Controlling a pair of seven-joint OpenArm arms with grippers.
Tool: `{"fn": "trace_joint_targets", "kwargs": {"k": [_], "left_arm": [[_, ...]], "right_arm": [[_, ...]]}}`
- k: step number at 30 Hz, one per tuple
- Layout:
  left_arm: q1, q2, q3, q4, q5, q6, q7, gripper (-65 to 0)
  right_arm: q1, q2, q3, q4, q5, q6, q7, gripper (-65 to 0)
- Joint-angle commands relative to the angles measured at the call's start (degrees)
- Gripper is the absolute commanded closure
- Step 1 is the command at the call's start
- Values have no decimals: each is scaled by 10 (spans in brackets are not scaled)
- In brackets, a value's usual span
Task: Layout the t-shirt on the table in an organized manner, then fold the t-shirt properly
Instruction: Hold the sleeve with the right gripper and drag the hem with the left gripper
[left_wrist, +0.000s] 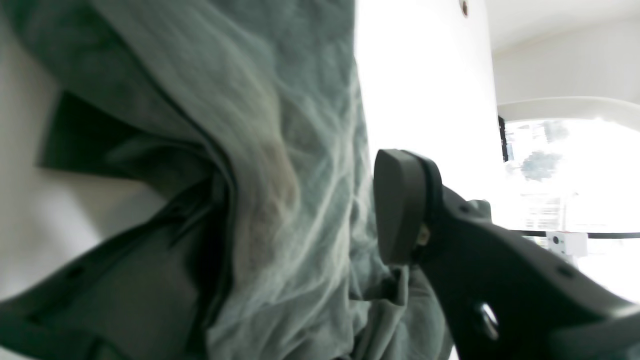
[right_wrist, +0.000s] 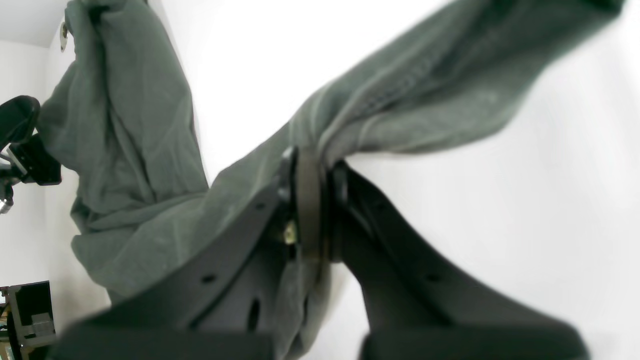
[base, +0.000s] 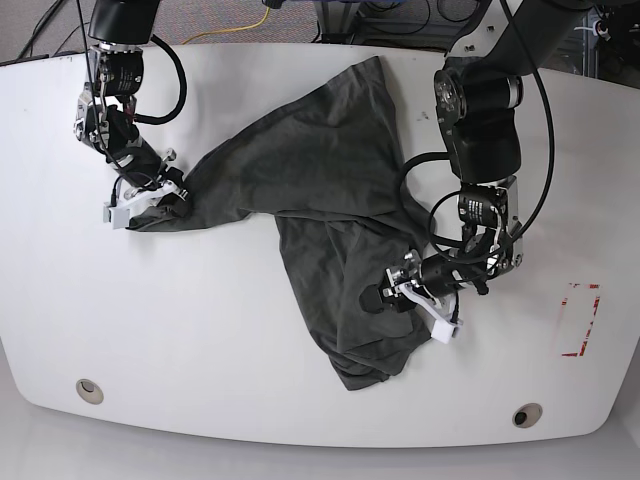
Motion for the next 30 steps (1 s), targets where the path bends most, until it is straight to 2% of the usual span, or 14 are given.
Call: {"fn": "trace_joint_targets", "kwargs": {"k": [1, 13, 22, 30], "left_arm": [[-12, 2, 1, 12, -13, -6, -5, -332], [-12, 2, 1, 15, -14, -8, 26, -331], [-10, 12, 1, 93, -14, -7, 64, -331], [-11, 13, 1, 107, -13, -6, 65, -331]], "right_arm": [[8, 10, 3, 8, 7, 7, 9, 0], [8, 10, 3, 8, 7, 7, 9, 0], [8, 10, 3, 8, 7, 7, 9, 0], [8, 10, 3, 8, 7, 7, 9, 0]]}}
